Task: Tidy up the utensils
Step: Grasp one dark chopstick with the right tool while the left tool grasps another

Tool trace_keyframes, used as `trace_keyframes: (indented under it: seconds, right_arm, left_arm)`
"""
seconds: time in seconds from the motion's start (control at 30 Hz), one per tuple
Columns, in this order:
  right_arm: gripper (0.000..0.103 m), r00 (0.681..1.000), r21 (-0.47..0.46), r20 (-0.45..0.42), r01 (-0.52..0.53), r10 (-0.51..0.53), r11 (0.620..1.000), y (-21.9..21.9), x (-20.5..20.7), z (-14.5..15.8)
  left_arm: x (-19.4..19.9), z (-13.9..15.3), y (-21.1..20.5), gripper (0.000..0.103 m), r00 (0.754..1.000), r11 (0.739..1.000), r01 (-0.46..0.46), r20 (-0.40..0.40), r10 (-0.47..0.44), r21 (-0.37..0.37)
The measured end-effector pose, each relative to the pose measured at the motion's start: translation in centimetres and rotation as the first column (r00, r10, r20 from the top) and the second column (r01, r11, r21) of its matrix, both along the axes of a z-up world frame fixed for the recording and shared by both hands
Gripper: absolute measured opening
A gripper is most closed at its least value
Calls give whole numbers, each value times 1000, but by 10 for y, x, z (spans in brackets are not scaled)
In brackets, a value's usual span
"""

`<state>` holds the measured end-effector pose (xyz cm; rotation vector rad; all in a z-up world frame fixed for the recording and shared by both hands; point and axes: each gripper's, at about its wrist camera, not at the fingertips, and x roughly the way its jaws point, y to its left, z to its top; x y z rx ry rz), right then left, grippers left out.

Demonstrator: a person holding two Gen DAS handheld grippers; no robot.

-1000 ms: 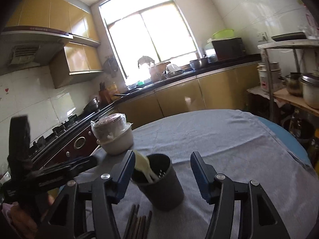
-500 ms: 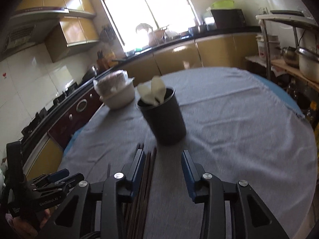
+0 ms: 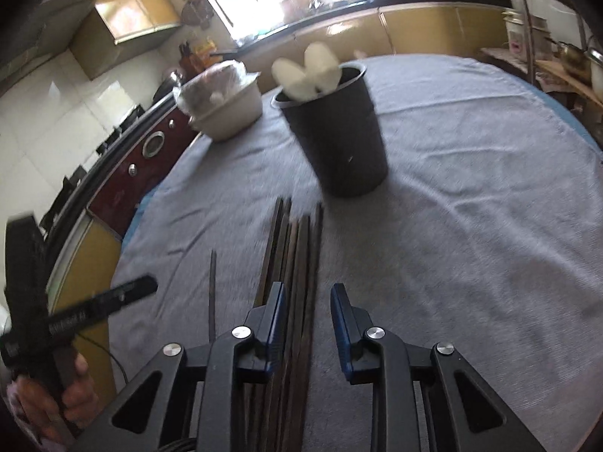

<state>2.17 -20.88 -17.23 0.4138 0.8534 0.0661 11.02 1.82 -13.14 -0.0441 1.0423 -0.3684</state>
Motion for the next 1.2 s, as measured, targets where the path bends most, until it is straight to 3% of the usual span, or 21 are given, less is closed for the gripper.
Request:
trace_keyframes:
  seconds: [0.17, 0.23, 0.4, 0.43, 0.5, 0.8, 1.0, 1.07, 1.13, 1.2]
  right_arm:
    - [26, 998, -28, -55, -40, 38, 999, 16, 9, -11]
    - [26, 996, -36, -76, -46, 43, 998, 19, 13, -15]
    - [8, 995, -102, -96, -50, 40, 994, 23, 14, -19]
    - [6, 995, -98, -95, -48, 39, 994, 20, 14, -19]
    - [4, 995, -77, -100, -35, 28, 996, 13, 13, -19]
    - [4, 991, -30, -120, 56, -59, 998, -21, 6, -17]
    - [8, 983, -45, -172, 55, -62, 997, -24, 10, -14]
    - [10, 982, -57, -181, 39, -49, 998, -20, 17, -12]
    - [18, 982, -83, -185, 26, -41, 996, -16, 27, -9]
    - [18, 982, -94, -184, 23, -40, 995, -14, 35, -7]
  left_arm:
    - [14, -16, -24, 71, 998, 998, 24, -58, -20, 56]
    - [17, -23, -31, 52, 997, 997, 34, -79, -28, 70]
    - [17, -30, -46, 27, 996, 991, 74, -60, -68, 109]
    - [17, -32, -49, 17, 995, 990, 90, -60, -84, 109]
    - [17, -33, -53, 10, 992, 989, 120, -59, -115, 90]
    - [11, -24, -55, 9, 978, 978, 210, -3, -210, 8]
    - [18, -16, -40, 11, 987, 985, 162, -11, -161, 52]
    - [20, -15, -33, 21, 989, 988, 150, -24, -149, 35]
    - [20, -13, -27, 45, 992, 991, 127, -27, -126, 38]
    - [22, -11, -22, 47, 994, 993, 110, -28, -109, 37]
